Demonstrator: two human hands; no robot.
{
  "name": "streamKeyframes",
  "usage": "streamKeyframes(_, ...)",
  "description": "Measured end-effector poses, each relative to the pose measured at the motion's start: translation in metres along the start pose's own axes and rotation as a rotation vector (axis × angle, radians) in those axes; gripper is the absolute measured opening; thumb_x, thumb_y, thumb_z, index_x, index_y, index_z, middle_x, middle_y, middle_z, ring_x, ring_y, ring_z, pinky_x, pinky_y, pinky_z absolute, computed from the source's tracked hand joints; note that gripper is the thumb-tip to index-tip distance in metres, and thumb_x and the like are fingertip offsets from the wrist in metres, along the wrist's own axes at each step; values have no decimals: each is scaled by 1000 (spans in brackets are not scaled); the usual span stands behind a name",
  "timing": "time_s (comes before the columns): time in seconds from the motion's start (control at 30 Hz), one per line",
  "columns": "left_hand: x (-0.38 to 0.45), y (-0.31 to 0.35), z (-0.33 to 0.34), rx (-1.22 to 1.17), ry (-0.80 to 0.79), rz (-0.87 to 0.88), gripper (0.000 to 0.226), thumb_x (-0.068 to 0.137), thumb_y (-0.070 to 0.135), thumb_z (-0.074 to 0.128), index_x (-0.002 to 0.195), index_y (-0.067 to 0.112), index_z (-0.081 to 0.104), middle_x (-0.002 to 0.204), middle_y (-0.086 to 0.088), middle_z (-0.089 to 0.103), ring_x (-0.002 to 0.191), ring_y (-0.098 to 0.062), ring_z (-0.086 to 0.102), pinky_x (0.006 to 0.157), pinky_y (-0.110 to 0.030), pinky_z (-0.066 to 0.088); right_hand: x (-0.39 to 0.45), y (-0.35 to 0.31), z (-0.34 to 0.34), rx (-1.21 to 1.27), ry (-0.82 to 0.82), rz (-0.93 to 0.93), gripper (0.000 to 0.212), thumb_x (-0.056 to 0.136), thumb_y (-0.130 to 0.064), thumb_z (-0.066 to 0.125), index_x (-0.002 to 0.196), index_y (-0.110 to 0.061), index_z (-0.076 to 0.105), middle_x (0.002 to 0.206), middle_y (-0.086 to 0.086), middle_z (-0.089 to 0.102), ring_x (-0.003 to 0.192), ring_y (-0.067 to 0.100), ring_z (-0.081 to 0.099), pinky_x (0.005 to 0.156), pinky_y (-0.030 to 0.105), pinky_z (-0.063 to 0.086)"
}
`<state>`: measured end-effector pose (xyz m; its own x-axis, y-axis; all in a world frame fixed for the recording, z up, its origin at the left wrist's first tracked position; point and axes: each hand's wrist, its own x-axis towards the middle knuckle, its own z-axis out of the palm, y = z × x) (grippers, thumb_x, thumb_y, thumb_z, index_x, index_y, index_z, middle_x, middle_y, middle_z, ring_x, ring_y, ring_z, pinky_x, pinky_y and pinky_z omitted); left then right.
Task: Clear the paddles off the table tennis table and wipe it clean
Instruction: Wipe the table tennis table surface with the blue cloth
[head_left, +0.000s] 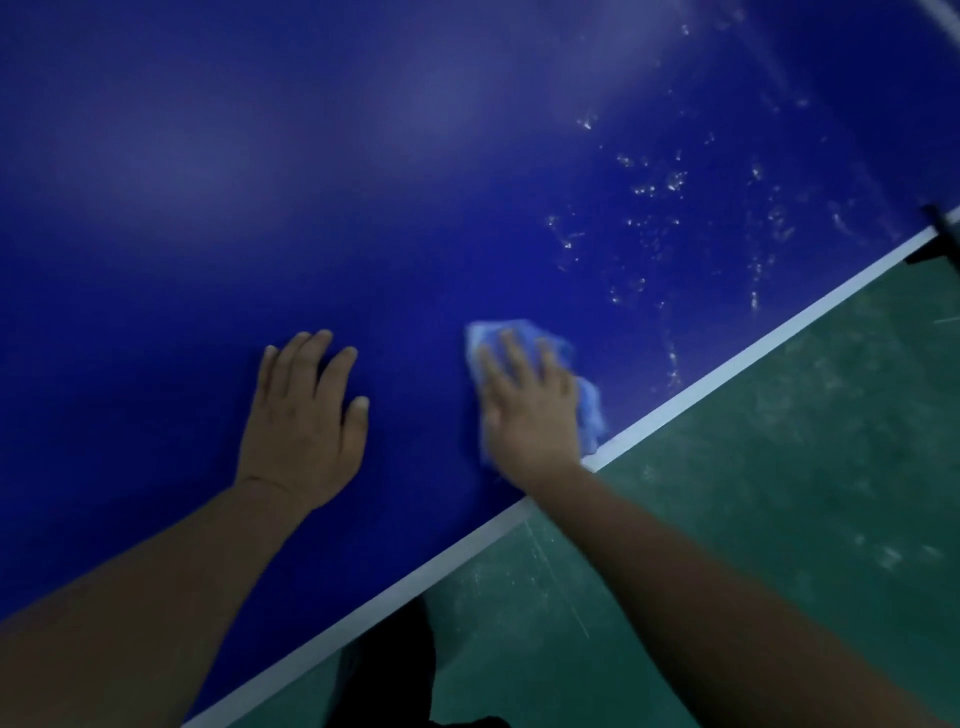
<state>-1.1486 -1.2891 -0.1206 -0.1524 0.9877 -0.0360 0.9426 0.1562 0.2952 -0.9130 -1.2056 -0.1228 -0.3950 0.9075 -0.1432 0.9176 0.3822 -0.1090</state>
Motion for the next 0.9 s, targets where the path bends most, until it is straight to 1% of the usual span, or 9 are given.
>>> streamKeyframes(0.1, 14, 24, 12, 6, -9, -8, 60, 97, 39, 29, 141, 1, 46, 151, -22, 36, 144, -38, 27, 123, -54, 11, 11, 28, -3, -36, -38, -233, 50, 99, -42, 33, 145, -30, 48, 156, -1, 40, 140, 38, 36, 103, 51, 37)
streamKeyframes(0.17, 16, 26, 15, 21, -11, -11, 61, 97, 40, 30, 143, 2, 43, 152, -22, 33, 147, -38, 22, 123, -54, 8, 28, 79, -10, -93, 27, -10, 53, 99, -42, 26, 148, -31, 43, 159, -1, 35, 142, 39, 34, 105, 52, 40)
streamKeyframes(0.27, 13, 25, 17, 24, -5, -2, 63, 97, 40, 30, 144, 1, 41, 154, -22, 28, 149, -37, 17, 124, -52, 4, 42, 142, -23, 43, 10, 496, 52, 105, -45, 19, 156, -37, 20, 166, -8, 11, 152, 31, 9, 120, 53, 17)
streamKeyframes(0.37, 16, 26, 18, 11, -21, 7, 64, 96, 41, 28, 143, 0, 42, 153, -23, 30, 147, -38, 20, 123, -55, 7, 42, 117, -24, 76, 46, 714, 53, 105, -41, 22, 157, -38, 13, 167, -6, 6, 152, 32, 5, 121, 55, 11)
streamKeyframes(0.5, 18, 27, 16, -11, -48, -23, 65, 95, 41, 26, 142, 0, 43, 153, -22, 31, 148, -36, 19, 123, -53, 7, -3, 22, 4, 9, 17, -20, 53, 98, -39, 33, 151, -34, 36, 161, -1, 30, 147, 38, 25, 113, 56, 25)
streamKeyframes(0.57, 18, 28, 16, -15, -56, -19, 65, 95, 41, 26, 143, 0, 43, 153, -21, 30, 148, -35, 18, 124, -49, 3, 0, 45, 2, -6, -58, -227, 51, 98, -39, 35, 148, -30, 44, 158, 0, 36, 145, 36, 29, 112, 52, 25)
streamKeyframes(0.63, 18, 28, 15, -12, -60, -21, 65, 95, 41, 26, 143, 1, 42, 154, -21, 29, 149, -35, 18, 125, -44, -1, 21, 99, -1, -70, 1, -54, 54, 98, -35, 29, 148, -25, 46, 158, 4, 37, 145, 37, 31, 114, 51, 26)
streamKeyframes(0.77, 18, 28, 17, -7, -70, -25, 64, 96, 40, 27, 144, 0, 42, 155, -21, 28, 149, -35, 18, 124, -46, 1, 50, 165, -25, 82, 66, 720, 52, 105, -42, 20, 157, -37, 20, 166, -6, 12, 152, 30, 8, 121, 51, 11)
streamKeyframes(0.9, 19, 29, 15, 9, -83, -29, 65, 95, 40, 27, 144, -1, 42, 154, -22, 29, 148, -36, 18, 125, -41, -3, 31, 94, -18, 107, 26, 566, 53, 106, -42, 23, 156, -40, 10, 167, -8, 3, 152, 30, 3, 119, 52, 8)
